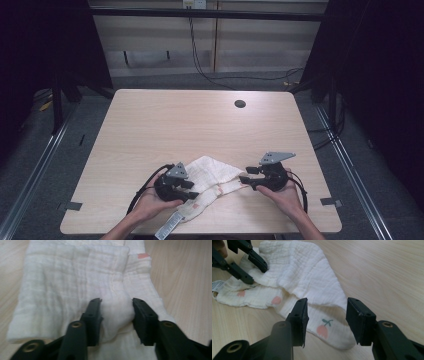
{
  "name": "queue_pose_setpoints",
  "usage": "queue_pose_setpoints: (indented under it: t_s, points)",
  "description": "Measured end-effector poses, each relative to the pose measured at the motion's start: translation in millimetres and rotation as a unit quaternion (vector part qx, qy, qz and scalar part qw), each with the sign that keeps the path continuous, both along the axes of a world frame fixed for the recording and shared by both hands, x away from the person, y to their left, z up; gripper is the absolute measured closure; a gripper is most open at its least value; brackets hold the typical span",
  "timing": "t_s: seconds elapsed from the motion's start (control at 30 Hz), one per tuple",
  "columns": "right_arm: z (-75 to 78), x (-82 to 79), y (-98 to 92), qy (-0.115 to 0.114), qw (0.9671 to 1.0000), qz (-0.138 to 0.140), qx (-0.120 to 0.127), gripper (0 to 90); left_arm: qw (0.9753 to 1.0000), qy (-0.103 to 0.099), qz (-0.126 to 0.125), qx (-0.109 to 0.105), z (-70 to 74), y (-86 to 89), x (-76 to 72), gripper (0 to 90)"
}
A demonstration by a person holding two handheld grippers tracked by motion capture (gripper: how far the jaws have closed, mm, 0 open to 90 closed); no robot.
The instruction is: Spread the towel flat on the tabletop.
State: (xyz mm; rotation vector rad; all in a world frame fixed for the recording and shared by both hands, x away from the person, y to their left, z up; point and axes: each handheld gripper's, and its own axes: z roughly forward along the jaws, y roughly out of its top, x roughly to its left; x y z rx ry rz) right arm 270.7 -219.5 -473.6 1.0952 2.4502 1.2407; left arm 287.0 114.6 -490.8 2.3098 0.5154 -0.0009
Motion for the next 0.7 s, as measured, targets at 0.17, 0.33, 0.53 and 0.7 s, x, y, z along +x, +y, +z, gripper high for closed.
queue_pose_setpoints:
  t_s: [0.17, 0.33, 0.53, 0.7]
  points:
    - [-2.4, -0.4, -3.2, 0.003, 0.9998, -0.007, -0.016, 52.7, 0.9997, 0.003, 0.005, -0.023, 7.5, 4.0, 0.5, 77.3]
    - [-3.8, 0.9, -3.3, 0.006, 0.9998, -0.008, -0.017, 52.7, 0.9970, 0.008, 0.011, -0.077, 23.0, 13.0, 1.8, 81.7]
    - [-5.0, 0.6, -1.3, 0.006, 0.9991, -0.008, -0.040, 53.5, 0.9950, -0.011, 0.040, -0.091, 32.8, 24.9, 6.7, 85.8]
    - [-11.0, 3.1, -1.5, 0.012, 0.9987, -0.009, -0.048, 53.7, 0.9906, -0.019, 0.063, -0.120, 43.3, 37.6, 11.9, 86.3]
